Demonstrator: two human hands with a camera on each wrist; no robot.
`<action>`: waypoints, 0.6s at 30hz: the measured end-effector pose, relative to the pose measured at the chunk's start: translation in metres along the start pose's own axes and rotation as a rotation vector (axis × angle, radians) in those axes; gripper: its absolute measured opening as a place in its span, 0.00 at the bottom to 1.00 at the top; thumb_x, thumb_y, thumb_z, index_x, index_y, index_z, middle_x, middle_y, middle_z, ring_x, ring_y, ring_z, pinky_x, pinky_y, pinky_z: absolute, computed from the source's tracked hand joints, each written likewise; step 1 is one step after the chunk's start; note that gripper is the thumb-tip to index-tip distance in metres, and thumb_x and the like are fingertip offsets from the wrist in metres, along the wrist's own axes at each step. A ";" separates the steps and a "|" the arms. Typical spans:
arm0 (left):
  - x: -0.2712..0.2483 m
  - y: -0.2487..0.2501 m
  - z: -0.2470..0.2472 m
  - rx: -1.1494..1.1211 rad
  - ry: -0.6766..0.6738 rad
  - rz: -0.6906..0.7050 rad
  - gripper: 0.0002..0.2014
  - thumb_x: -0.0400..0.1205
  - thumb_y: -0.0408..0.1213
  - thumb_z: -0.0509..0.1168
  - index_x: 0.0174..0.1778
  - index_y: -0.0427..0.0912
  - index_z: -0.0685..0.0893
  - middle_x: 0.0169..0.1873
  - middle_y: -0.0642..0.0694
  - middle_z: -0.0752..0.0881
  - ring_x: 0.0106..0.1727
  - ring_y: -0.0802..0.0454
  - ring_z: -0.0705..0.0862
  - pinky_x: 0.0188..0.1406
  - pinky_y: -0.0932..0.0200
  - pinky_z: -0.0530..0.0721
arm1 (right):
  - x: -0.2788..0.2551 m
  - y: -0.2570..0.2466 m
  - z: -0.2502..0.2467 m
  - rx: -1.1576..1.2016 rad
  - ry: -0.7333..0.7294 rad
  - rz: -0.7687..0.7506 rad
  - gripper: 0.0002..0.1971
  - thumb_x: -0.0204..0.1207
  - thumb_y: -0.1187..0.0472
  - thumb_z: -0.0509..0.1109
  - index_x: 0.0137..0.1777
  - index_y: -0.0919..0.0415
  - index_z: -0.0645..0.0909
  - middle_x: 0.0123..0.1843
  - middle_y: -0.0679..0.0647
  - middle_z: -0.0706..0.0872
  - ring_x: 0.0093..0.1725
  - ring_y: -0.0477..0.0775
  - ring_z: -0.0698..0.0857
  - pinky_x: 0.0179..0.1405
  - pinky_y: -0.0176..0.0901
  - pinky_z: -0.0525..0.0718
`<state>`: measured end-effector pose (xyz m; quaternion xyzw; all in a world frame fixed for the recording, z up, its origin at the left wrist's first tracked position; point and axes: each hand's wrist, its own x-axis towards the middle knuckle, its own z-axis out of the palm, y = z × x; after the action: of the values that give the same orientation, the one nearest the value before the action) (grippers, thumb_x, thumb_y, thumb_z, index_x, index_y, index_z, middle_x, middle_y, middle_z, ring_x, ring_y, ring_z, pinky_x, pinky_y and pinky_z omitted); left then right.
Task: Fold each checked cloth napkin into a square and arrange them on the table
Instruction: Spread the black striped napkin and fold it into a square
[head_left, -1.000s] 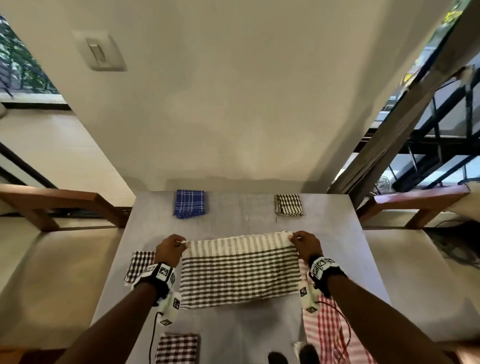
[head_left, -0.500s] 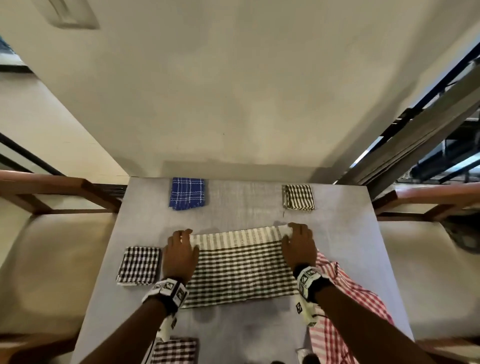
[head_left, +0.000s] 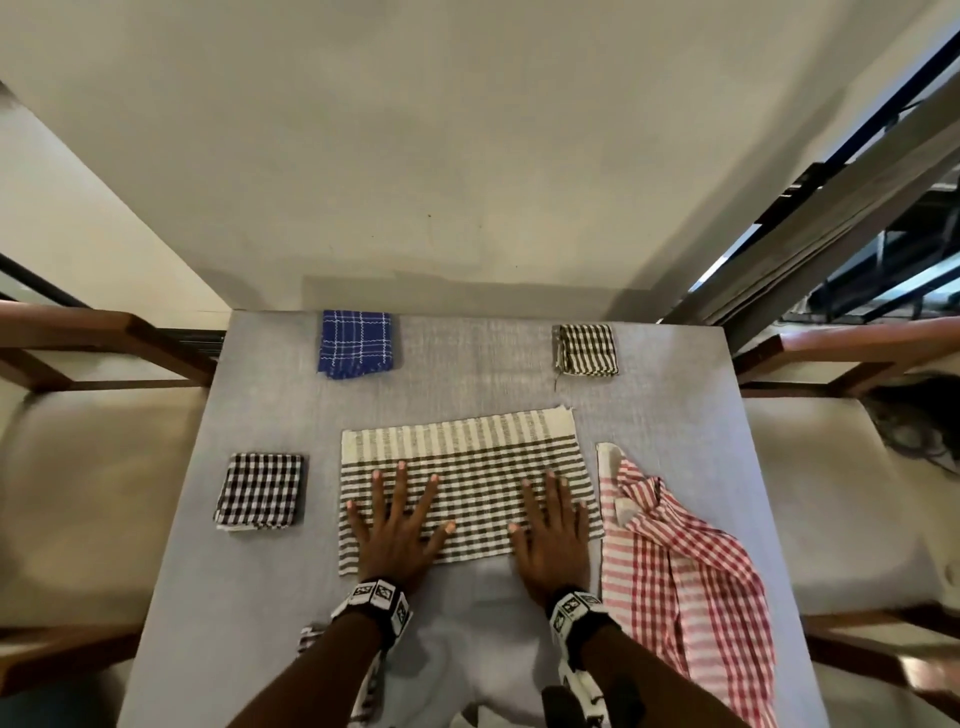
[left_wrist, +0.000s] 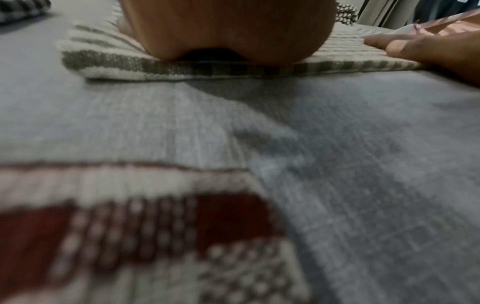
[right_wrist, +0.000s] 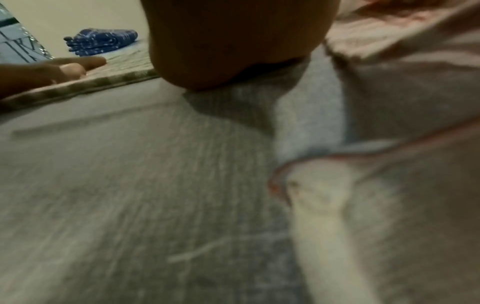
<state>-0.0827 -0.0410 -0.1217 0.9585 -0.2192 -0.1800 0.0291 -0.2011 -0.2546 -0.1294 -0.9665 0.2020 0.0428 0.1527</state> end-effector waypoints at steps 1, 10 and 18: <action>-0.001 -0.001 -0.001 -0.004 -0.009 -0.001 0.39 0.76 0.76 0.43 0.83 0.66 0.46 0.85 0.46 0.43 0.84 0.35 0.37 0.73 0.19 0.40 | -0.004 0.010 -0.002 0.018 0.009 0.039 0.35 0.82 0.41 0.55 0.87 0.48 0.53 0.89 0.55 0.48 0.88 0.58 0.48 0.83 0.65 0.54; -0.018 0.055 -0.002 -0.083 0.023 0.266 0.36 0.83 0.57 0.52 0.84 0.43 0.57 0.85 0.43 0.42 0.85 0.40 0.53 0.79 0.31 0.49 | -0.005 -0.016 0.001 0.045 -0.060 -0.121 0.33 0.83 0.51 0.52 0.87 0.63 0.53 0.89 0.58 0.49 0.88 0.56 0.49 0.84 0.56 0.48; -0.032 0.049 0.017 -0.164 -0.118 -0.006 0.32 0.83 0.61 0.46 0.84 0.60 0.52 0.85 0.48 0.52 0.85 0.43 0.46 0.78 0.34 0.46 | -0.005 -0.009 0.005 -0.051 -0.133 -0.129 0.34 0.85 0.48 0.50 0.88 0.58 0.48 0.89 0.55 0.47 0.88 0.54 0.43 0.84 0.60 0.49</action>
<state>-0.1354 -0.0710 -0.1203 0.9413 -0.2023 -0.2534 0.0940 -0.2018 -0.2429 -0.1310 -0.9761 0.1275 0.1019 0.1436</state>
